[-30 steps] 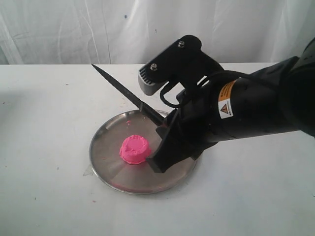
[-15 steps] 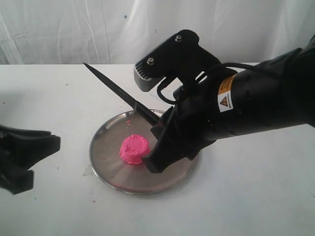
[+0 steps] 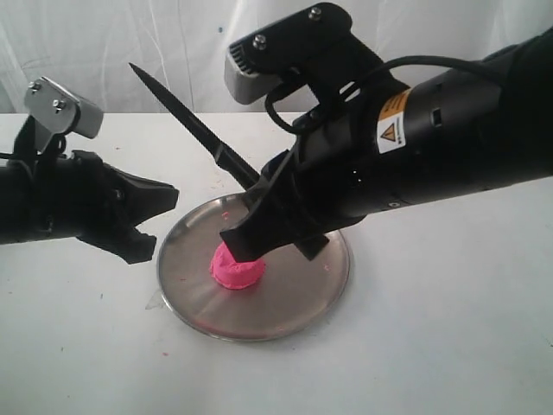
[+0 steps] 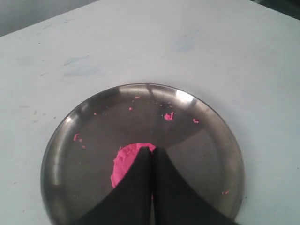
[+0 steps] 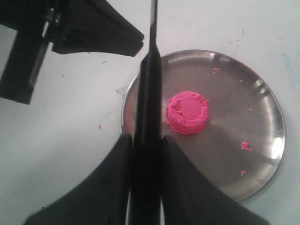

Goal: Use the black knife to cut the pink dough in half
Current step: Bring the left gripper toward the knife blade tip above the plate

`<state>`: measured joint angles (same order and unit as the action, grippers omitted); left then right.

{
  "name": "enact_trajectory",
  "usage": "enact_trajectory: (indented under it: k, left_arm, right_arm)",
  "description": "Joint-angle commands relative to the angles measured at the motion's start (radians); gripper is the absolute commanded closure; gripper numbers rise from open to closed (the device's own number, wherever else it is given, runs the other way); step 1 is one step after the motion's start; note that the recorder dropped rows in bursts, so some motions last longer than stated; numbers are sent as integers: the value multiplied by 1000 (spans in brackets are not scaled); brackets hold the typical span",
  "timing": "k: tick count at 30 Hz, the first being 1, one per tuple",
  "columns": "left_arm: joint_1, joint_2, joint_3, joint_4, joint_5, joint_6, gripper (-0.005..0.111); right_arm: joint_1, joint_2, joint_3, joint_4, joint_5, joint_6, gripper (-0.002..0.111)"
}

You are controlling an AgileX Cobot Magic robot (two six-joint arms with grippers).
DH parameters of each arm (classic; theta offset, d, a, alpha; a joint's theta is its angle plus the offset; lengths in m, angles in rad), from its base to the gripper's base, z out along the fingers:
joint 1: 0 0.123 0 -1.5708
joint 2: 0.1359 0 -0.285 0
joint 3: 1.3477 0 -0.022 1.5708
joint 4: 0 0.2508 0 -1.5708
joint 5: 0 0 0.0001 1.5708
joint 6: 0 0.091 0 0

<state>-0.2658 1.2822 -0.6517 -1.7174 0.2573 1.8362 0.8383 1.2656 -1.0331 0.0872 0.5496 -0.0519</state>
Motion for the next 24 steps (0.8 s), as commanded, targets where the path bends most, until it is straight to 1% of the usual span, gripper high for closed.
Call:
enact_trajectory:
  k: [1, 6, 8, 11, 16, 22, 24]
  left_arm:
    - [-2, 48, -48, -27, 109, 79, 107]
    - [-2, 76, -89, -27, 59, 159, 107]
    - [-2, 76, -105, -27, 38, 156, 107]
    - [-2, 81, -121, -27, 23, 99, 106]
    - [0, 85, -141, -27, 56, 98, 97]
    - [0, 87, -141, -27, 60, 133, 98]
    - [0, 87, -141, -27, 82, 133, 98]
  right_arm:
    - [4, -2, -7, 14, 3, 10, 108]
    - [0, 13, -7, 17, 5, 23, 108]
    - [-2, 17, -7, 20, 5, 36, 108]
    - [-2, 31, -7, 20, 2, 58, 108]
    - [-2, 49, -7, 21, 5, 62, 108]
    - [-2, 51, -7, 19, -3, 83, 108]
    - [-2, 51, -7, 21, -3, 83, 108]
